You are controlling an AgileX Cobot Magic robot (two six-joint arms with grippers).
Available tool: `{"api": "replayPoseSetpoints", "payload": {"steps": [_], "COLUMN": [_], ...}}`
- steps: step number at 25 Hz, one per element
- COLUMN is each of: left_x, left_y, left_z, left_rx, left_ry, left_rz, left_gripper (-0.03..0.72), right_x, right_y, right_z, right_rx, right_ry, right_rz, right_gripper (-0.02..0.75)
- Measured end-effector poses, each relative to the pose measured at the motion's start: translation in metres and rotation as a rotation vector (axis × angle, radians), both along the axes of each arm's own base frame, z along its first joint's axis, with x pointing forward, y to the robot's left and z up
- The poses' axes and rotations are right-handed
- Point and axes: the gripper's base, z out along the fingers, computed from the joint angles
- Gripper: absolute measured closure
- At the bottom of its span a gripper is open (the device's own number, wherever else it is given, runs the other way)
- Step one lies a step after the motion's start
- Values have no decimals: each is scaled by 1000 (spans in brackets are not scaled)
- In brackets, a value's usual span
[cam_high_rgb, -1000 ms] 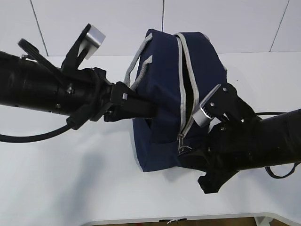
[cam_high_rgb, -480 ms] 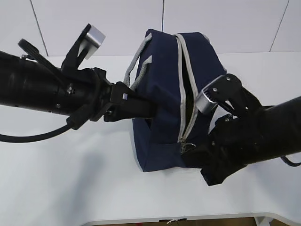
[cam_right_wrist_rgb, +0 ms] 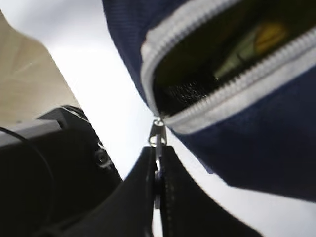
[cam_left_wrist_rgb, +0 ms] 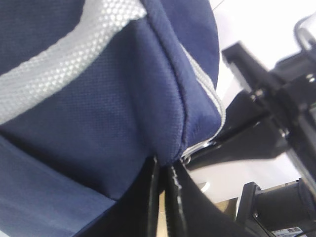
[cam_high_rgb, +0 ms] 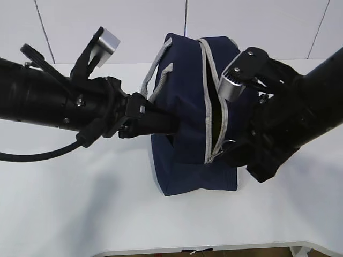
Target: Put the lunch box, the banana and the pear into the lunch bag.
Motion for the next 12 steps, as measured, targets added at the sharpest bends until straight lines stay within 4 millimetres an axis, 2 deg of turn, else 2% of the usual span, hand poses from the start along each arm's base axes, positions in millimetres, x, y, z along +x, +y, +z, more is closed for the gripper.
{"api": "replayPoseSetpoints", "payload": {"steps": [12], "left_x": [1], "left_y": [0], "left_z": [0], "left_rx": [7], "left_ry": [-3], "left_rz": [13], "left_gripper": [708], "right_x": [-1], "right_y": [2], "right_z": [21], "right_rx": [-11], "right_ry": [62], "right_rz": [21], "right_gripper": [720]}}
